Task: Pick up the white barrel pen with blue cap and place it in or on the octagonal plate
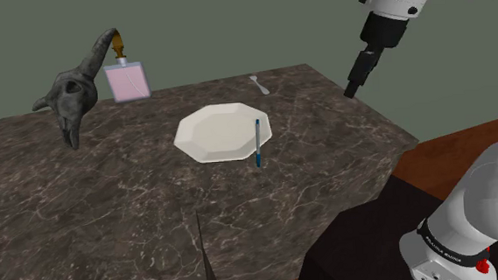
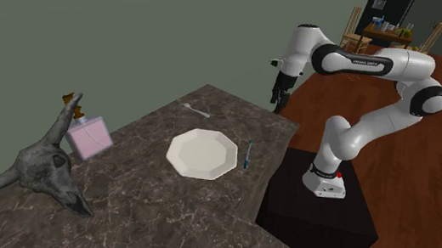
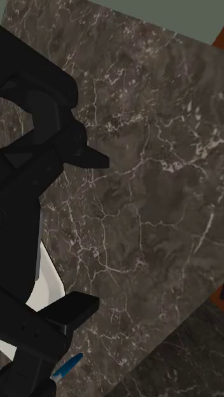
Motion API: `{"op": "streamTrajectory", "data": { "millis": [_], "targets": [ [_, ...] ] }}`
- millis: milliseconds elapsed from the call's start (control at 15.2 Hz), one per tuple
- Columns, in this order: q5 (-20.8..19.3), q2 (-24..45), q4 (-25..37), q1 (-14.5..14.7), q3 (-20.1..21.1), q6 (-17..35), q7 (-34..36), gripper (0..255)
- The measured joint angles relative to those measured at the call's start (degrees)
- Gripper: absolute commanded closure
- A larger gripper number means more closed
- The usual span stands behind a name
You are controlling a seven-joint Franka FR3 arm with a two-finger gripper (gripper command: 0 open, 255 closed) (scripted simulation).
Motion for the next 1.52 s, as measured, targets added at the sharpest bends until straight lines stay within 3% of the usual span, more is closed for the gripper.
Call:
{"op": "streamTrajectory", "data": {
  "millis": [132, 330, 660, 990, 1188, 1386, 1518],
  "targets": [
    [0.4, -0.6, -0.9, 0.2, 0.6, 1.2, 0.5, 0],
    [2.8, -4.4, -5.6, 1.6, 4.4, 7.4, 3.6, 0],
    [7.1, -8.9, -14.1, 4.2, 12.5, 21.7, 9.3, 0],
    [10.8, -8.3, -18.9, 5.8, 22.8, 37.5, 15.9, 0],
    [12.1, -6.7, -20.1, 5.3, 30.4, 46.8, 21.0, 0],
    [12.3, -4.2, -19.9, 2.5, 38.6, 55.8, 26.3, 0],
    [12.4, -2.2, -20.2, 1.0, 41.7, 60.0, 27.8, 0]
  ]
}}
